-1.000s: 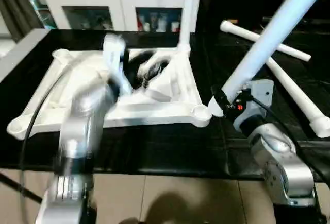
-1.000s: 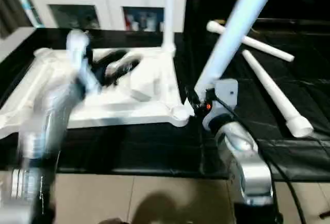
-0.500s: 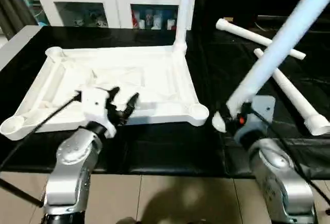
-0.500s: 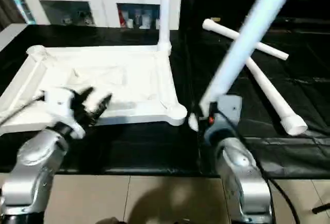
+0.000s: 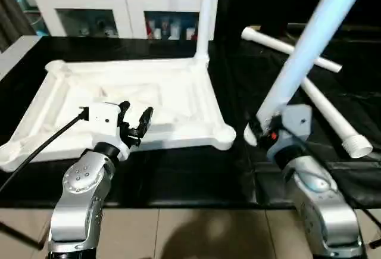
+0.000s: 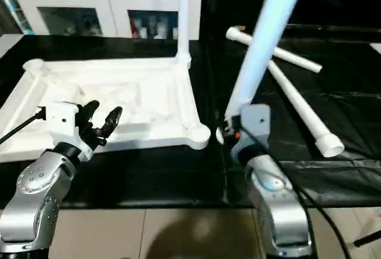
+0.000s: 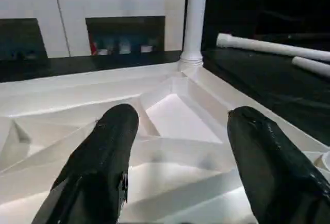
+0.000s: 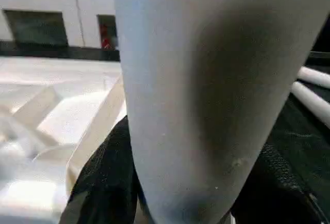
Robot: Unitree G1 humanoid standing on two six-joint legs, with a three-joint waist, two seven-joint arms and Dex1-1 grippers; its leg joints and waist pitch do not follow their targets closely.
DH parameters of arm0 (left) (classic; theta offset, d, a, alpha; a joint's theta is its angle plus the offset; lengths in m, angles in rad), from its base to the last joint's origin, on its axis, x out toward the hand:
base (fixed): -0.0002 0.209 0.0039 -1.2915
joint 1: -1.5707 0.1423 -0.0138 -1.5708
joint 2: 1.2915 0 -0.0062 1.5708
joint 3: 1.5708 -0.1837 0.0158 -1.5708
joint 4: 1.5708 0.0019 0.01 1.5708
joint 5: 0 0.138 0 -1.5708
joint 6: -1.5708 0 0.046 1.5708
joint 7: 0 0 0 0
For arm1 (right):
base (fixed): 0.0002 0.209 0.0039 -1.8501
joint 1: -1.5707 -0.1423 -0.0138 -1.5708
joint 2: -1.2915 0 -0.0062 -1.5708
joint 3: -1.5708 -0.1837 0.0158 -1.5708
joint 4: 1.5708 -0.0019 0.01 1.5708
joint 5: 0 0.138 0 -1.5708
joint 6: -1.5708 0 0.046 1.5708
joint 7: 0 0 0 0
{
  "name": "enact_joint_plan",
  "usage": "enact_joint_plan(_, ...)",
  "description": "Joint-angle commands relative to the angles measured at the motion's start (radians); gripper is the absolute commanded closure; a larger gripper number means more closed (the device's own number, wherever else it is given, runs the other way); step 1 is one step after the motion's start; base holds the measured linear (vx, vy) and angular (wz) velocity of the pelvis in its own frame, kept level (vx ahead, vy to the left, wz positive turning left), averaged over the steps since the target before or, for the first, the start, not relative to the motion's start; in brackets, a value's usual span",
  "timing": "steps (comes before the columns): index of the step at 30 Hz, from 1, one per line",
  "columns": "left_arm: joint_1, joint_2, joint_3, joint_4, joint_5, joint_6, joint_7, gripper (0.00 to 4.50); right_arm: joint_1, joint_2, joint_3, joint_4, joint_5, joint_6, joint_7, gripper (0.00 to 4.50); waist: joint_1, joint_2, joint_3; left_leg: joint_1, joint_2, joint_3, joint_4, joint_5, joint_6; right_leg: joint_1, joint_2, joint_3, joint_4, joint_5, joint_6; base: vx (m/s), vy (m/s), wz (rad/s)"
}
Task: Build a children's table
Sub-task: Insert table leg to table base
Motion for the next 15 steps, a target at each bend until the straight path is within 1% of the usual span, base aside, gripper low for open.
enact_joint_plan(1, -0.008, 0.011, -0.012, -0.005, 0.001, 0.009, -0.002, 1.35, -0.016, -0.009, -0.012, 0.011, 0.012, 0.005, 0.014, 2.59, 0.0, -0.001, -0.062, 0.003, 0.055, -0.028, -0.081, -0.353, 0.056, 0.043, -0.092, 0.066, -0.086, -0.447, -0.126, 0.078, 0.008, 0.02)
enact_joint_plan(2, -0.009, 0.013, -0.011, -0.004, 0.0, 0.009, -0.002, 1.35, -0.019, -0.005, -0.018, 0.012, 0.024, 0.018, 0.016, 2.59, -0.007, 0.023, -0.071, 0.088, 0.076, 0.005, -0.072, -0.339, 0.015, -0.007, -0.055, 0.093, -0.085, -0.401, -0.156, 0.072, 0.005, -0.21)
enact_joint_plan(3, -0.01, 0.013, -0.01, -0.003, -0.001, 0.01, -0.001, 1.35, -0.02, -0.001, -0.023, 0.013, 0.034, 0.027, 0.018, 2.59, -0.015, 0.003, -0.051, 0.12, 0.118, -0.012, -0.102, -0.376, -0.036, -0.039, -0.034, 0.073, -0.035, -0.313, -0.164, 0.072, 0.005, -0.21)
enact_joint_plan(4, -0.01, 0.014, -0.01, -0.002, -0.003, 0.01, 0.001, 1.35, -0.02, 0.003, -0.027, 0.013, 0.039, 0.032, 0.018, 2.59, -0.013, 0.005, -0.047, 0.145, 0.138, -0.012, -0.111, -0.414, -0.049, -0.062, -0.039, 0.068, -0.017, -0.287, -0.172, 0.114, -0.005, -0.5)
enact_joint_plan(5, -0.01, 0.014, -0.009, -0.003, -0.004, 0.012, 0.002, 1.35, -0.02, 0.006, -0.029, 0.012, 0.039, 0.035, 0.016, 2.59, -0.02, -0.005, -0.044, 0.17, 0.14, 0.013, -0.112, -0.461, -0.065, -0.086, -0.048, 0.064, 0.005, -0.23, -0.2, 0.144, -0.02, -0.53)
enact_joint_plan(6, -0.01, 0.015, -0.01, -0.003, -0.004, 0.013, 0.003, 1.35, -0.019, 0.007, -0.031, 0.012, 0.037, 0.032, 0.013, 2.59, 0.004, -0.049, -0.048, 0.034, 0.035, 0.032, -0.06, -0.386, -0.005, 0.031, -0.076, 0.115, -0.022, -0.167, -0.228, 0.144, -0.02, -0.53)
enact_joint_plan(7, -0.01, 0.017, -0.012, -0.004, -0.005, 0.014, 0.004, 1.35, -0.016, 0.005, -0.03, 0.011, 0.034, 0.024, 0.013, 2.59, 0.024, -0.036, -0.06, -0.01, -0.011, 0.036, -0.006, -0.307, 0.03, 0.095, -0.112, 0.178, -0.055, -0.205, -0.248, 0.14, -0.025, -0.27)
enact_joint_plan(8, -0.009, 0.018, -0.014, -0.004, -0.005, 0.014, 0.004, 1.35, -0.015, 0.003, -0.029, 0.011, 0.032, 0.019, 0.015, 2.59, 0.048, -0.039, -0.073, -0.076, -0.007, -0.023, 0.097, -0.154, 0.101, 0.154, -0.2, 0.253, -0.084, -0.238, -0.307, 0.15, -0.012, -0.11)
enact_joint_plan(9, -0.009, 0.022, -0.019, -0.004, -0.007, 0.015, 0.003, 1.35, -0.011, 0.005, -0.031, 0.009, 0.035, 0.021, 0.013, 2.59, 0.051, -0.025, -0.084, -0.152, -0.006, -0.062, 0.136, -0.024, 0.101, 0.178, -0.188, 0.23, -0.056, -0.096, -0.318, 0.15, -0.012, -0.11)
enact_joint_plan(10, -0.009, 0.023, -0.02, -0.004, -0.006, 0.016, 0.002, 1.35, -0.011, 0.005, -0.031, 0.009, 0.036, 0.022, 0.012, 2.59, 0.039, -0.023, -0.075, -0.16, -0.007, -0.074, 0.112, 0.045, 0.087, 0.146, -0.141, 0.176, -0.044, 0.014, -0.307, 0.128, 0.002, -0.18)
enact_joint_plan(11, -0.009, 0.024, -0.021, -0.004, -0.006, 0.017, 0.001, 1.35, -0.01, 0.006, -0.031, 0.008, 0.037, 0.023, 0.011, 2.59, 0.04, -0.012, -0.077, -0.144, -0.004, -0.072, 0.075, 0.093, 0.091, 0.126, -0.108, 0.139, -0.044, 0.008, -0.291, 0.118, 0.016, -0.06)
enact_joint_plan(12, -0.01, 0.029, -0.027, -0.004, -0.003, 0.021, 0.0, 1.35, -0.009, 0.01, -0.035, 0.006, 0.042, 0.024, 0.011, 2.59, 0.031, 0.017, -0.074, -0.115, 0.005, -0.064, 0.003, 0.185, 0.139, 0.102, -0.051, 0.072, -0.053, -0.083, -0.217, 0.118, 0.016, -0.06)
enact_joint_plan(13, -0.01, 0.031, -0.03, -0.004, -0.003, 0.022, -0.001, 1.35, -0.008, 0.014, -0.038, 0.004, 0.047, 0.025, 0.011, 2.59, 0.033, 0.05, -0.072, -0.072, 0.028, -0.074, -0.025, 0.186, 0.146, 0.08, -0.038, 0.05, -0.058, -0.127, -0.163, 0.149, 0.068, 0.01)
enact_joint_plan(14, -0.01, 0.031, -0.03, -0.005, -0.004, 0.022, -0.001, 1.35, -0.007, 0.014, -0.039, 0.004, 0.047, 0.026, 0.011, 2.59, -0.02, 0.059, -0.056, -0.02, 0.141, -0.172, -0.078, -0.014, 0.24, 0.009, -0.007, 0.029, 0.061, -0.176, -0.096, 0.158, 0.081, 0.02)
enact_joint_plan(15, -0.011, 0.038, -0.038, -0.004, -0.003, 0.028, -0.012, 1.35, -0.007, 0.018, -0.043, 0.002, 0.059, 0.032, 0.015, 2.59, -0.027, 0.062, -0.087, 0.037, 0.171, -0.209, -0.064, 0.013, 0.303, -0.028, -0.017, 0.035, 0.106, -0.162, -0.073, 0.158, 0.081, 0.02)
